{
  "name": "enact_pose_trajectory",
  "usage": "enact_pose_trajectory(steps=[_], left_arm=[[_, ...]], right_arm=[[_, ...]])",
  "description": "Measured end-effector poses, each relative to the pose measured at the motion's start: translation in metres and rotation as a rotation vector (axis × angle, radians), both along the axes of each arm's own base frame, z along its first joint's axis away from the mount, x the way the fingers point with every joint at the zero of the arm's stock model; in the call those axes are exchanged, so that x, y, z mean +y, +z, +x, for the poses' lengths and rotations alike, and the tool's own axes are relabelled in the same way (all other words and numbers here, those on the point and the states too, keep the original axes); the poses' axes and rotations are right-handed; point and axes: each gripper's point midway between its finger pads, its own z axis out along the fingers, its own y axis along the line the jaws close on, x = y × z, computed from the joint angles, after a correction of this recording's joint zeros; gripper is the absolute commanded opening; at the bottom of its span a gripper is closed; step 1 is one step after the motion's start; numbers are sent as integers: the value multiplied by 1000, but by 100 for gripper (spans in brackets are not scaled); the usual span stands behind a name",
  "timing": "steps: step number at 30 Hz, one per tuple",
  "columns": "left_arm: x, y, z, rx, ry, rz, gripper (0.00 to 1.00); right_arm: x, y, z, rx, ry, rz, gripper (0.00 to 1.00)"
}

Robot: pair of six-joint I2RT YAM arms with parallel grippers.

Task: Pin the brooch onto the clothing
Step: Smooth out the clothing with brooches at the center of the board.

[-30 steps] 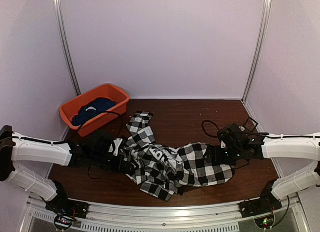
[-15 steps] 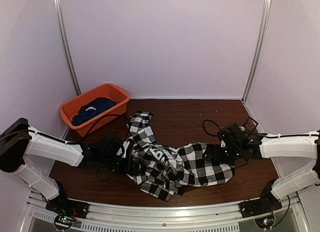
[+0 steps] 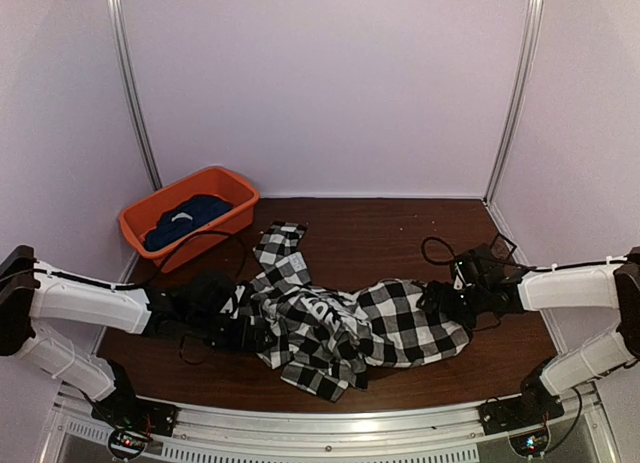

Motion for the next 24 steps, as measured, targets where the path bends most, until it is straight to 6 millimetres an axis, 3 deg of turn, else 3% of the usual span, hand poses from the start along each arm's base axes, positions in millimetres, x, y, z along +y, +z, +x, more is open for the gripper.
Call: enact_pose_trajectory(steps=[5, 14, 20, 24], left_arm=[[17, -7, 3, 14, 32, 33, 98], [18, -8, 12, -5, 23, 86, 97], [17, -12, 26, -26, 28, 147, 90], [15, -15, 33, -48, 29, 187, 80]], right_arm=[[-1, 1, 17, -29, -12, 29, 97], [-10, 3, 19, -27, -15, 33, 97], [-20, 2, 12, 3, -28, 5, 97], [-23, 1, 10, 23, -34, -10, 97]])
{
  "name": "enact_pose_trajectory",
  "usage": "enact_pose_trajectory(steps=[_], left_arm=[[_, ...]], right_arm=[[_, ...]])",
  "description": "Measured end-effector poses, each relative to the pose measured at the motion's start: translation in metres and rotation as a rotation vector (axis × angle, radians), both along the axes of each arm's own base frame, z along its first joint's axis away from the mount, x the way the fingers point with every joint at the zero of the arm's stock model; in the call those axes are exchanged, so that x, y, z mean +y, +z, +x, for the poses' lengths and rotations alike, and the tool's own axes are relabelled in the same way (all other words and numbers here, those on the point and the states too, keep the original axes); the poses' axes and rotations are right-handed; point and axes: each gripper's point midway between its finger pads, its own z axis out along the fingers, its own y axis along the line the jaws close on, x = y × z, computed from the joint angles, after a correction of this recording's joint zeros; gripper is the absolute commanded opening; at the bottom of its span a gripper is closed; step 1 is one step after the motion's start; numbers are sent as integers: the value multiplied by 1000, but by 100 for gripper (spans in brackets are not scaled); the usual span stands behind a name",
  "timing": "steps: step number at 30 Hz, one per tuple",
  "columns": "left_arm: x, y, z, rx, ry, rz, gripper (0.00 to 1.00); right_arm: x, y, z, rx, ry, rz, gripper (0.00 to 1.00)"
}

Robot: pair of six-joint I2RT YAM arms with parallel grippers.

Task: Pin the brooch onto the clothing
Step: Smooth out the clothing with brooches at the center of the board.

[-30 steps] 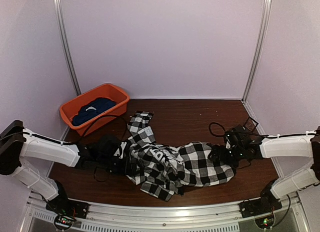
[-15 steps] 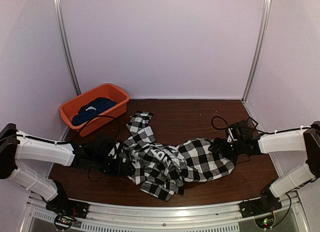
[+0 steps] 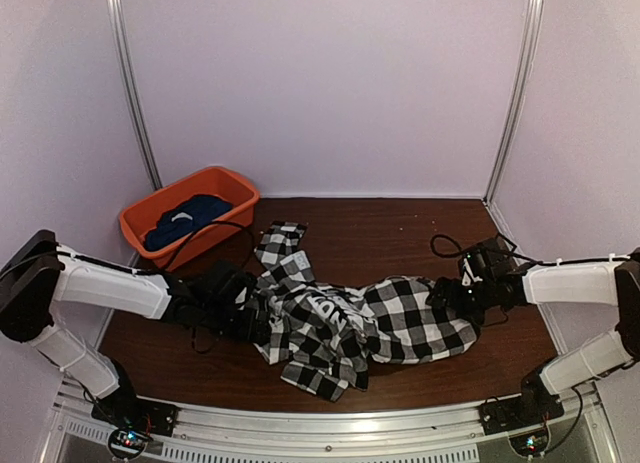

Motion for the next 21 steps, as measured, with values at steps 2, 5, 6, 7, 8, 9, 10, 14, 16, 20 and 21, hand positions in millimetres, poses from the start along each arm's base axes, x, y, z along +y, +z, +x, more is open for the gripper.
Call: enact_pose_trajectory(steps=[2, 5, 6, 7, 8, 9, 10, 14, 16, 20, 21], left_arm=[[1, -2, 2, -8, -1, 21, 79], [1, -4, 6, -17, -1, 45, 76], [1, -4, 9, -22, -1, 54, 74], [1, -5, 10, -26, 1, 60, 73], [0, -5, 12, -30, 1, 66, 72], [1, -6, 14, -36, 2, 74, 72], [1, -6, 15, -40, 3, 82, 71], [3, -9, 23, -63, 4, 122, 72], [5, -9, 25, -67, 8, 131, 72], [15, -9, 31, -72, 39, 150, 72], [20, -9, 32, -72, 51, 159, 73]], right_arm=[[-1, 0, -2, 6, -1, -6, 97], [-5, -1, -5, 16, -5, -23, 97], [-7, -1, -6, 20, -7, -29, 97], [-8, -1, -8, 24, -10, -34, 97], [-10, -1, -9, 29, -11, -43, 97], [-12, -1, -10, 31, -13, -50, 97], [-14, -1, -11, 34, -14, -59, 97], [-18, 6, -10, 25, -19, -78, 97], [-21, 11, -9, 14, -25, -86, 97], [-27, 16, -8, -2, -33, -98, 97], [-28, 17, -8, -4, -37, -101, 97]])
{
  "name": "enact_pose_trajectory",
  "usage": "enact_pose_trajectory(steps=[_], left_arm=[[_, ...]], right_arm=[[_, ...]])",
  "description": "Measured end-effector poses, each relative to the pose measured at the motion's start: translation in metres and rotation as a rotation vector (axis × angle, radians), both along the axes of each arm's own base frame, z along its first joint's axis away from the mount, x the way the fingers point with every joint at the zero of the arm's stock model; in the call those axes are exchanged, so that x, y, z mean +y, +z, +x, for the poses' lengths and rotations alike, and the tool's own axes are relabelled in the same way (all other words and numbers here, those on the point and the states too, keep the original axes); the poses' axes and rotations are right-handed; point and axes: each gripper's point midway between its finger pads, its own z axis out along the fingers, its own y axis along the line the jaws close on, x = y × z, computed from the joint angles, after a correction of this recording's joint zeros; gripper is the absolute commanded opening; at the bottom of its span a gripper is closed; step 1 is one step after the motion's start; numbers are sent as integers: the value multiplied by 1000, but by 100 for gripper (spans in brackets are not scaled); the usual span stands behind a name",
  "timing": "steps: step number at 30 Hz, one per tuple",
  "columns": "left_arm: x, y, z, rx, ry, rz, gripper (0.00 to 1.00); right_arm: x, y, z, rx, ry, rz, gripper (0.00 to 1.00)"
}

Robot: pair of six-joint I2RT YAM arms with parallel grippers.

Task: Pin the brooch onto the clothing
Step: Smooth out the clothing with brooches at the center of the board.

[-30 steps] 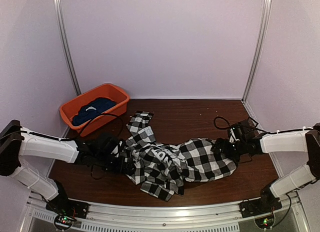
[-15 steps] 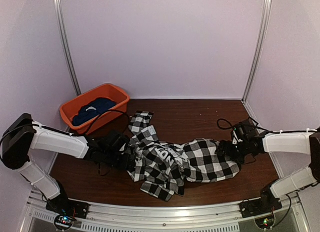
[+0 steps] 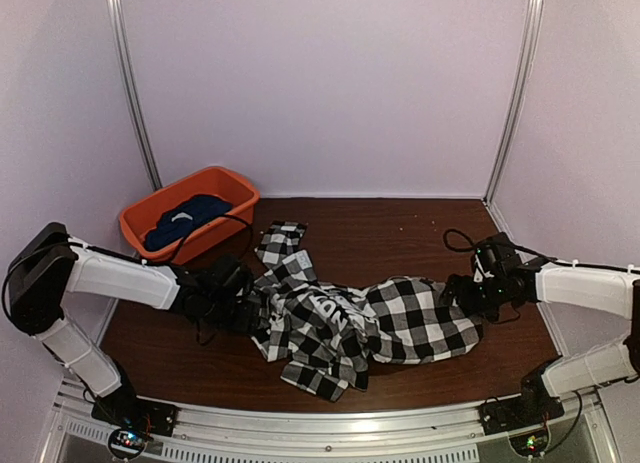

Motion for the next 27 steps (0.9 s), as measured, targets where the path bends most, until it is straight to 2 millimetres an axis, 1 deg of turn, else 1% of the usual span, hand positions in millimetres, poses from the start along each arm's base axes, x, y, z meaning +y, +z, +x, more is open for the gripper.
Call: enact_pose_trajectory(steps=[4, 6, 8, 10, 11, 13, 16, 21, 23, 27], left_arm=[[21, 4, -7, 24, 28, 49, 78], [23, 13, -10, 15, 28, 38, 80], [18, 31, -8, -23, 19, -9, 87], [8, 49, -7, -64, -4, -68, 94], [3, 54, -7, -75, -17, -87, 97], [-12, 62, -10, -93, -59, -128, 98], [-31, 58, -19, -90, -123, -150, 98], [-55, 36, -31, -52, -197, -137, 98], [-64, 30, -35, -43, -220, -144, 98], [-81, 28, -42, -30, -246, -191, 98]], right_arm=[[-4, 1, -2, 2, -5, -8, 97], [-4, 3, -3, -1, -4, -9, 97], [-5, 7, -4, -10, -2, -8, 97], [-5, 11, -4, -23, 1, -6, 97], [-5, 13, -4, -29, 3, -5, 98], [-5, 16, -4, -37, 4, -4, 100], [-5, 21, -3, -45, 9, -5, 100], [-5, 33, 0, -69, 12, -8, 100], [-5, 41, 2, -85, 11, -9, 100], [-4, 55, 6, -117, 10, 3, 100]])
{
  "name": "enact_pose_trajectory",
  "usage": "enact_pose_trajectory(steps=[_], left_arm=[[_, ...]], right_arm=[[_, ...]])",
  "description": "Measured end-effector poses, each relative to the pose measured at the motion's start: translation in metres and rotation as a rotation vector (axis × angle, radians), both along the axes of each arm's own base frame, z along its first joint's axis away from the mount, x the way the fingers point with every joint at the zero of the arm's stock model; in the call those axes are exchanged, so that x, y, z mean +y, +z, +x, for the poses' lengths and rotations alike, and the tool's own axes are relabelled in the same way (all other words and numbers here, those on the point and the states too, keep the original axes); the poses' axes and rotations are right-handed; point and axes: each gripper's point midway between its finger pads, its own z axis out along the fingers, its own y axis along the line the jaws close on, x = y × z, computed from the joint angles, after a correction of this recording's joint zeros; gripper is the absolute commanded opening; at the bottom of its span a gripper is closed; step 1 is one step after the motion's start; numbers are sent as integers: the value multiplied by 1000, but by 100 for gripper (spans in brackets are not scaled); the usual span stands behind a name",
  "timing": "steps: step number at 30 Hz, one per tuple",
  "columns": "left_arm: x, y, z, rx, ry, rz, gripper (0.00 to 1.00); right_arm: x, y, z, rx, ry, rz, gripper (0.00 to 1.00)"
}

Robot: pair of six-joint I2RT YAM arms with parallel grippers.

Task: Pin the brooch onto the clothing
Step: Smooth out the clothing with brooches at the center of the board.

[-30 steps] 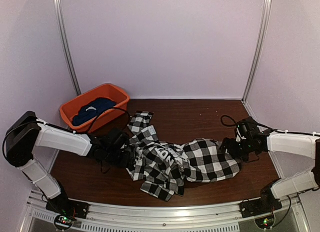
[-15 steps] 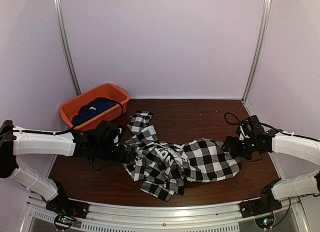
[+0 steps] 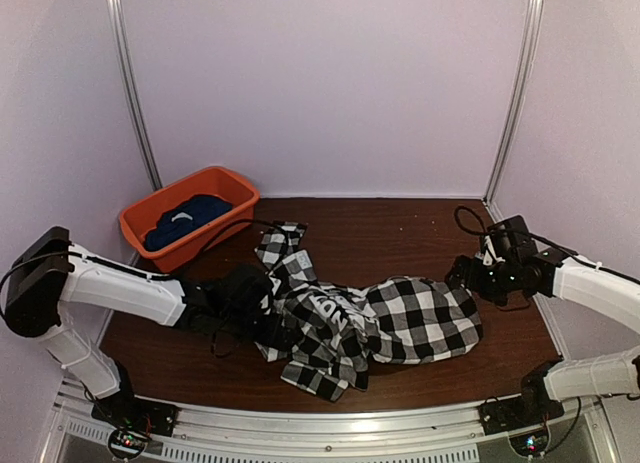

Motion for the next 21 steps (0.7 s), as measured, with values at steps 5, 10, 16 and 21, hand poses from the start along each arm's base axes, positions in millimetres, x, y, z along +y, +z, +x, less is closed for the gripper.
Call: enact_pose_trajectory(steps=[5, 10, 16, 21], left_arm=[[-14, 4, -1, -5, -8, -79, 98], [-18, -2, -9, 20, -20, -153, 98], [-34, 4, -13, 49, -33, -254, 98], [-41, 7, -14, 68, -32, -316, 98]], right_arm=[[4, 2, 0, -1, 0, 20, 100], [14, -3, -2, 13, 20, 38, 100], [32, -20, -6, 68, 70, 42, 100], [49, -34, -10, 111, 111, 50, 100]])
